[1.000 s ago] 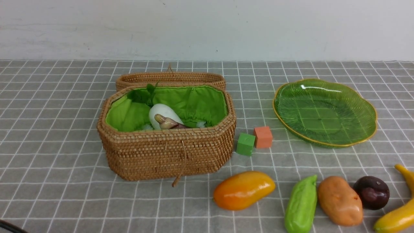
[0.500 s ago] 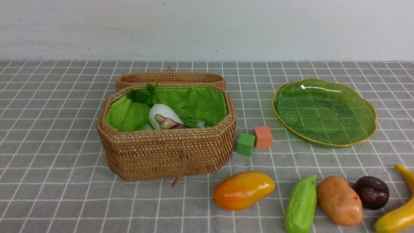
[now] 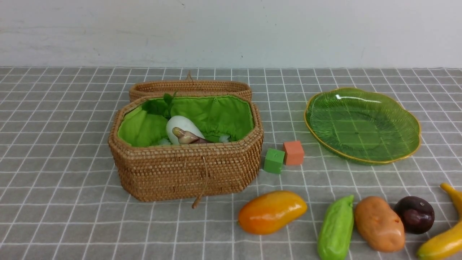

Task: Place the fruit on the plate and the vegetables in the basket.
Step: Use the right arm to grab a potato and put it into the left basket

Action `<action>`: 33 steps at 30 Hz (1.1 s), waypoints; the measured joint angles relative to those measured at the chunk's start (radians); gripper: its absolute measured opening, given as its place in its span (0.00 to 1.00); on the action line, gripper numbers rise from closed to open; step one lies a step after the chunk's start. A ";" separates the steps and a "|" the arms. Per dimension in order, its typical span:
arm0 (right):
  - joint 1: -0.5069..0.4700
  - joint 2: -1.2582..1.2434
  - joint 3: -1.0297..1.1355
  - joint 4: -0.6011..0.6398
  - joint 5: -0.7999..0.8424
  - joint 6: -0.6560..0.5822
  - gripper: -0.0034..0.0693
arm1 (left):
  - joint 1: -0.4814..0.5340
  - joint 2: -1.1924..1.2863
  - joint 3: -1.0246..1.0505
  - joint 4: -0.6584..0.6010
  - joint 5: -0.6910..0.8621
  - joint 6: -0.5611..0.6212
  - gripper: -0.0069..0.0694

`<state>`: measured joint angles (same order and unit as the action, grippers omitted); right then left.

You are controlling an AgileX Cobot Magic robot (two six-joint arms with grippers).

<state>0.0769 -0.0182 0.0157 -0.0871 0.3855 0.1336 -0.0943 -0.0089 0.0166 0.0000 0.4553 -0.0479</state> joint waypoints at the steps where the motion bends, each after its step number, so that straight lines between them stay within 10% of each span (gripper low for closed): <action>1: 0.000 0.000 0.000 0.000 0.000 0.000 0.38 | 0.000 0.000 0.000 0.000 0.000 0.000 0.09; 14: 0.000 0.000 0.009 0.003 -0.056 0.003 0.38 | 0.000 0.000 0.000 0.000 -0.002 0.000 0.10; 25: 0.001 0.000 -0.008 0.074 -0.665 0.225 0.38 | 0.000 0.000 0.000 0.000 -0.002 0.000 0.12; 33: 0.001 0.137 -0.473 0.070 -0.308 0.366 0.38 | 0.000 0.000 0.000 0.000 -0.002 0.000 0.13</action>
<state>0.0782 0.1187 -0.4574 -0.0172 0.0775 0.4996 -0.0943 -0.0089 0.0166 0.0000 0.4529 -0.0479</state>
